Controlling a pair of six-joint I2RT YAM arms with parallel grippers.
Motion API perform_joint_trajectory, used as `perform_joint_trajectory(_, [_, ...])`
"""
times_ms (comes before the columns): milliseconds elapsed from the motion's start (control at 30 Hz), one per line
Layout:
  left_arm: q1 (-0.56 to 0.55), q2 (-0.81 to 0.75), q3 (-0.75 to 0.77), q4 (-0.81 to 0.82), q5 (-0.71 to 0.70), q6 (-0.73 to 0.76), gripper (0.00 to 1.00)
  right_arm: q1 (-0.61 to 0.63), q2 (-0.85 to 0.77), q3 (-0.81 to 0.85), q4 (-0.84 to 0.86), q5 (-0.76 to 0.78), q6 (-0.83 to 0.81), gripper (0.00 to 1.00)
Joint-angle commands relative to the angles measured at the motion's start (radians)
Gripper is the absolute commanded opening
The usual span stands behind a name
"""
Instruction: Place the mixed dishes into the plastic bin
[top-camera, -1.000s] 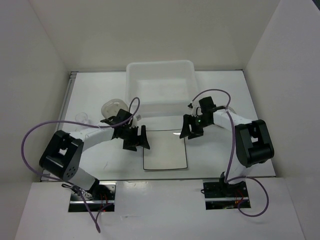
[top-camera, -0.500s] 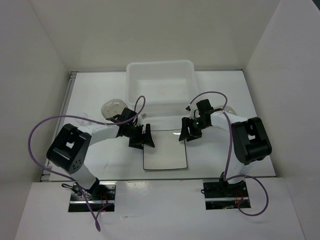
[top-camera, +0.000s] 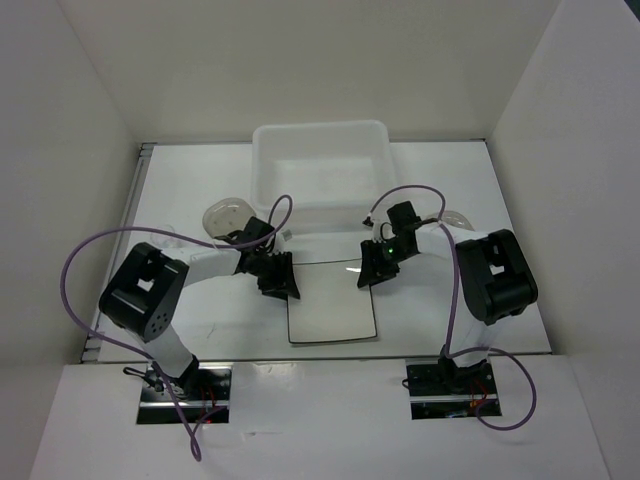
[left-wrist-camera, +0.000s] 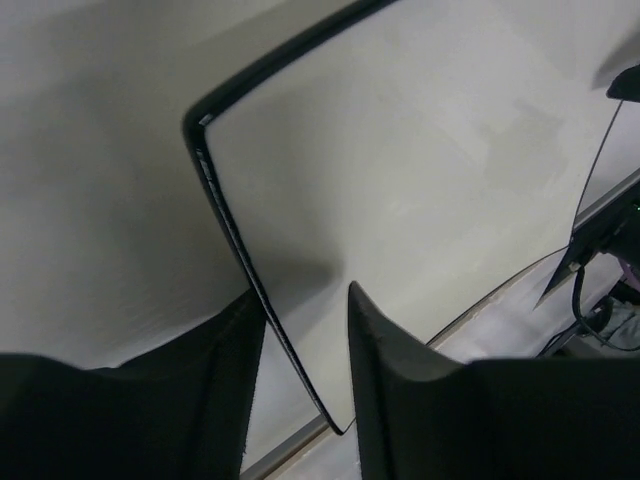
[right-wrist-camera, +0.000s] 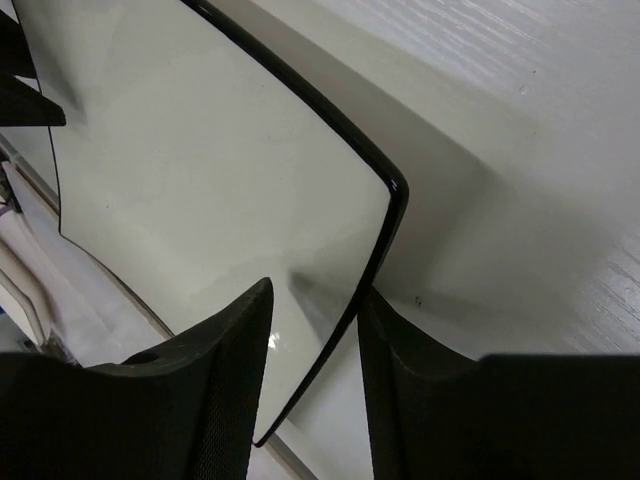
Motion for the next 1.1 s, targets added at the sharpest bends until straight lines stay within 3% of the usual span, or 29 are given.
perform_joint_trajectory(0, [-0.034, 0.058, -0.003, 0.058, -0.006, 0.027, 0.45, 0.036, -0.034, -0.007, 0.032, -0.123, -0.040, 0.43])
perform_joint_trajectory(67, [-0.034, 0.036, -0.003, 0.058, -0.006, 0.018, 0.36, 0.036, -0.062, -0.017, 0.032, -0.148, -0.049, 0.36])
perform_joint_trajectory(300, [-0.034, -0.004, -0.003, 0.058, 0.023, 0.007, 0.27, 0.036, -0.105, -0.017, 0.008, -0.267, -0.104, 0.20])
perform_joint_trajectory(600, [-0.043, -0.128, 0.038, 0.058, 0.032, -0.045, 0.25, 0.036, -0.212, -0.007, -0.022, -0.355, -0.132, 0.01])
perform_joint_trajectory(1067, [-0.043, -0.160, 0.087, 0.034, 0.043, -0.065, 0.17, 0.025, -0.233, 0.002, -0.028, -0.392, -0.151, 0.00])
